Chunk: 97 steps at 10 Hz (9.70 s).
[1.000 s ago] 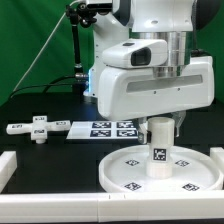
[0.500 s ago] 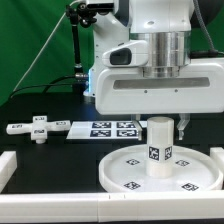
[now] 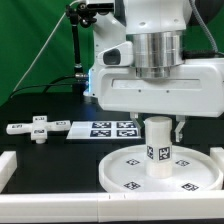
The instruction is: Assemble round table
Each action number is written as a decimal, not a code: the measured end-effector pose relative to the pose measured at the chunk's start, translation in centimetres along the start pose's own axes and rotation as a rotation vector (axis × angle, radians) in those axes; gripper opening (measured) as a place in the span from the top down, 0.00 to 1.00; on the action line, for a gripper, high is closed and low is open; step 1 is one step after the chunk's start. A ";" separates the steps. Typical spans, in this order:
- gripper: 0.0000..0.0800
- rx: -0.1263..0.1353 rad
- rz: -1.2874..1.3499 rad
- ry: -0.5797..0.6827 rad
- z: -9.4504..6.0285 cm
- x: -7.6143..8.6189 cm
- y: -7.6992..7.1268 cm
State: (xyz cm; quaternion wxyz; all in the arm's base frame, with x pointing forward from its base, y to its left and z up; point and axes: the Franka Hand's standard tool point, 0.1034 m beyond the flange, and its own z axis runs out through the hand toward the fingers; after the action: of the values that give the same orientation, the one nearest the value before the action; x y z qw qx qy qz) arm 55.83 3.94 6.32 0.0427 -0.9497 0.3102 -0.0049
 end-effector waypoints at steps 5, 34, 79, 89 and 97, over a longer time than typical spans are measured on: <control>0.49 0.030 0.520 -0.031 0.0 -0.3 -0.4; 0.19 -0.031 -1.571 0.003 -0.7 0.6 -1.2; 0.19 -0.122 -1.296 -0.077 -4.4 0.4 7.6; 0.19 -0.025 -1.426 -0.108 -2.9 0.4 17.6; 0.19 -0.006 -1.524 -0.144 -1.8 -0.8 24.7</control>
Offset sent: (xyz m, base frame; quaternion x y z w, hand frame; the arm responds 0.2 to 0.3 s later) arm -0.0139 0.0081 -0.0036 -0.0397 -0.0183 0.3165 0.9476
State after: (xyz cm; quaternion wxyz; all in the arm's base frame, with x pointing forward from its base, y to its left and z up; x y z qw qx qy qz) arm 40.54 -15.62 6.06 0.0450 -0.8992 -0.4343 0.0296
